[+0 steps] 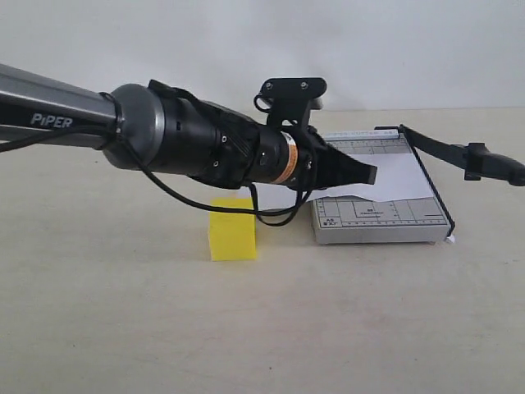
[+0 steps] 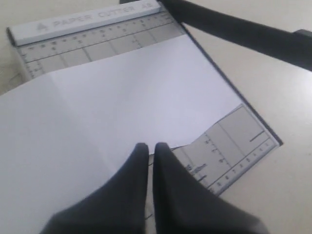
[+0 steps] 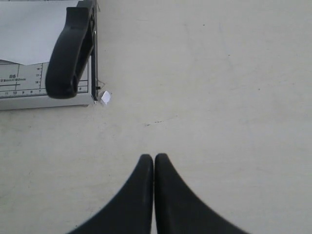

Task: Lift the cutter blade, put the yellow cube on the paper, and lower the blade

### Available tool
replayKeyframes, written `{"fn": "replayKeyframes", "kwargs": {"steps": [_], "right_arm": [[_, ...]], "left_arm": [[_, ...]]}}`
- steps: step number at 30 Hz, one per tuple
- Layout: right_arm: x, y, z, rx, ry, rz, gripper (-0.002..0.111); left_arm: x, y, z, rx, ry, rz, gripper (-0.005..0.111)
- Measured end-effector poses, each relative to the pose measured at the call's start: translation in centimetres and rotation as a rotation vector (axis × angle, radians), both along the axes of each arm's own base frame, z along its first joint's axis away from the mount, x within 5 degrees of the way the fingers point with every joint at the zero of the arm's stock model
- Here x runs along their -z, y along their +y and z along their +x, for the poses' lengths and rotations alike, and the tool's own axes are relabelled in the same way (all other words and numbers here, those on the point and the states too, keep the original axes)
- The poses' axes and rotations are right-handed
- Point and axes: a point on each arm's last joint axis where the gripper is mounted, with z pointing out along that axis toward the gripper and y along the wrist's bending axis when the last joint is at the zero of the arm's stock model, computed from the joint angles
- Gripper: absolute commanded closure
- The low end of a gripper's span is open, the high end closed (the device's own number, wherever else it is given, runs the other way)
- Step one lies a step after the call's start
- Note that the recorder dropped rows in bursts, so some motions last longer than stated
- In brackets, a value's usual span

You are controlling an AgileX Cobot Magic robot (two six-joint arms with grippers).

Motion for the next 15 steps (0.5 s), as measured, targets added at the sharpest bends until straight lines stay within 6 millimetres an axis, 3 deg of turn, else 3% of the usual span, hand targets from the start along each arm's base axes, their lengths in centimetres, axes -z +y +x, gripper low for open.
{"fn": "replayKeyframes", "kwargs": {"steps": [3,11,15], "right_arm": [[0.0,0.0,0.0,0.0,0.0,0.0,0.107],[0.0,0.0,0.0,0.0,0.0,0.0,0.107],[0.0,0.0,0.0,0.0,0.0,0.0,0.107]], "left_arm": [[0.1,-0.9,0.6,0.039,-0.005,-0.027,0.102],[3.6,-1.8,1.9,-0.005,0.003,0.042,0.102],[3.0,-2.8,2.0,0.001,-0.052,0.076,0.102]]}}
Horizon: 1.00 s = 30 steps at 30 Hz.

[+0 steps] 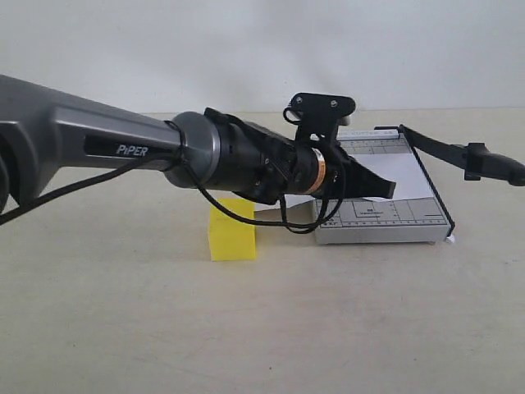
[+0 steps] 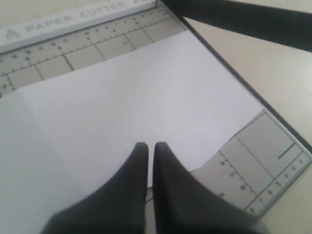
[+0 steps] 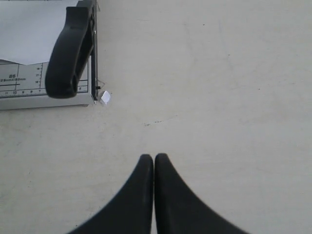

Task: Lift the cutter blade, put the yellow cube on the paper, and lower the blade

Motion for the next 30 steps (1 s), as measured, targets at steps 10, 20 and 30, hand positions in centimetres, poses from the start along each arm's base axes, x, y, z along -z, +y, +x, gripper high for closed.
{"fn": "replayKeyframes", "kwargs": {"steps": [10,20,30], "right_arm": [[0.2,0.3,-0.2,-0.006,0.028,0.038,0.107],[0.2,0.5,-0.2,-0.034,0.032,0.048,0.107],[0.2,0.5,-0.2,-0.041,0.032,0.042,0.107]], "left_arm": [[2.4,-2.3,-1.3,0.056,0.014,0.043,0.102],[2.1,-2.5,-1.4,0.069,0.012,0.037,0.102],[-1.5,-0.8,-0.2,-0.086,-0.14,0.117,0.102]]}}
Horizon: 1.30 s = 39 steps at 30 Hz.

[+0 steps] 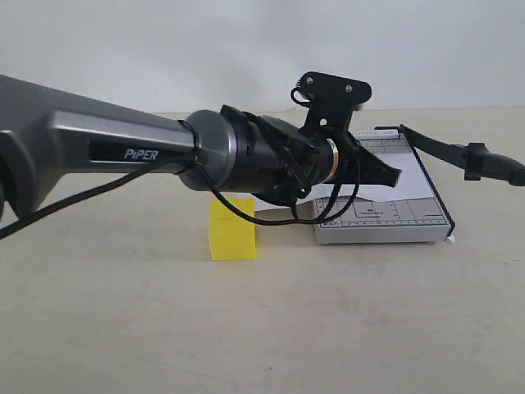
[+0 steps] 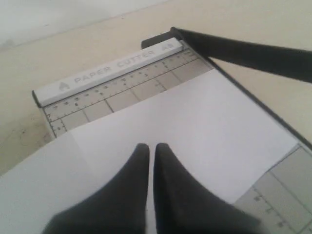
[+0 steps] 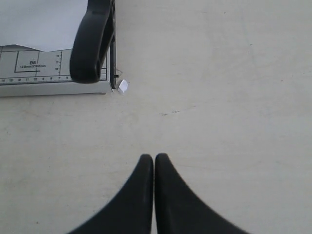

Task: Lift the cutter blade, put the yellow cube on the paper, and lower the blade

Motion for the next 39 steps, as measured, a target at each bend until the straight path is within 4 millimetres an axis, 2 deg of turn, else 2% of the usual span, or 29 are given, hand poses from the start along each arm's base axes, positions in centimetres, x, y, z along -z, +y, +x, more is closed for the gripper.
{"fn": "replayKeyframes", "kwargs": {"steps": [5,7,21,31,36,39], "right_arm": [[0.0,0.1,0.0,0.002,0.007,0.019,0.107],[0.1,0.1,-0.2,0.0,0.025,0.021,0.107],[0.3,0.6,-0.4,-0.035,0.052,0.054,0.107],[0.4,0.8,-0.5,-0.061,0.069,0.065,0.107],[0.4,0.8,-0.5,-0.066,0.069,0.06,0.107],[0.4,0.9,-0.5,-0.07,0.067,0.064,0.107]], "left_arm": [[3.7,-0.1,0.5,-0.002,0.042,0.049,0.102],[4.3,-0.3,0.6,0.008,0.047,0.052,0.102],[4.5,-1.5,0.3,0.093,0.071,0.018,0.102],[4.6,-3.1,0.6,0.058,0.085,-0.082,0.102],[4.2,-4.4,-0.2,0.113,0.086,-0.096,0.102],[3.0,-4.5,-0.3,0.093,0.043,-0.086,0.102]]}}
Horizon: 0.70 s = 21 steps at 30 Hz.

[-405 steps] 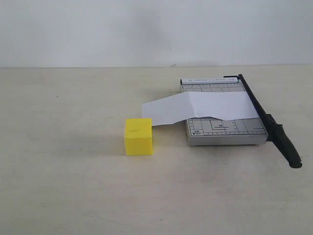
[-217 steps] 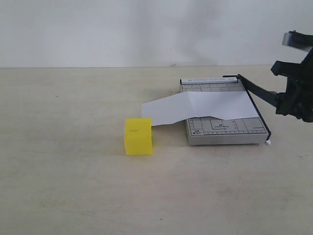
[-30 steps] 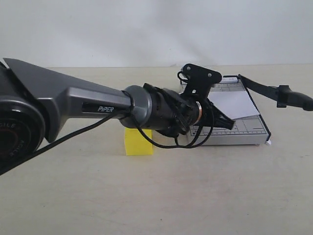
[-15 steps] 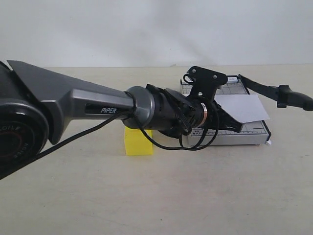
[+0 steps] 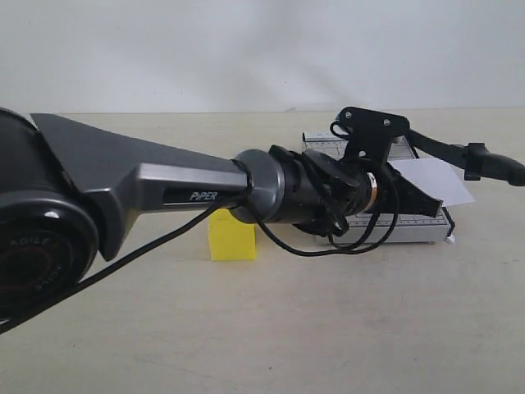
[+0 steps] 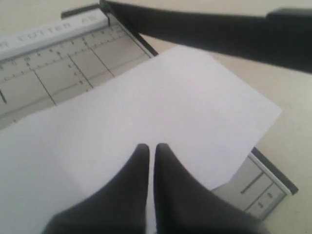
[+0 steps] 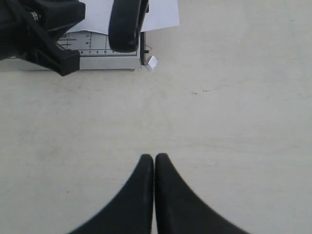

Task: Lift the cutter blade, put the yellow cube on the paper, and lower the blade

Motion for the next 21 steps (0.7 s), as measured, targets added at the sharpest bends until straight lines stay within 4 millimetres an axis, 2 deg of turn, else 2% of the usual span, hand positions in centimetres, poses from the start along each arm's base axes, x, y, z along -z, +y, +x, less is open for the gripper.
{"fn": "replayKeyframes", "kwargs": {"steps": [2,8,14,18,21], "right_arm": [[0.0,0.0,0.0,-0.001,-0.001,0.003,0.107],[0.0,0.0,0.0,-0.001,-0.003,0.006,0.107],[-0.1,0.0,0.1,-0.002,-0.011,0.004,0.107],[-0.1,0.0,0.1,-0.004,-0.012,0.002,0.107],[-0.1,0.0,0.1,-0.003,-0.015,0.003,0.107]], "left_arm": [[-1.2,0.2,0.2,-0.003,-0.055,0.021,0.102],[-2.6,0.3,0.3,-0.011,-0.094,0.022,0.102],[-5.7,0.9,-1.3,-0.065,-0.157,0.037,0.102],[-6.3,3.1,-3.5,-0.148,-0.164,0.088,0.102],[-6.0,6.0,-5.3,-0.283,-0.153,0.105,0.102]]}}
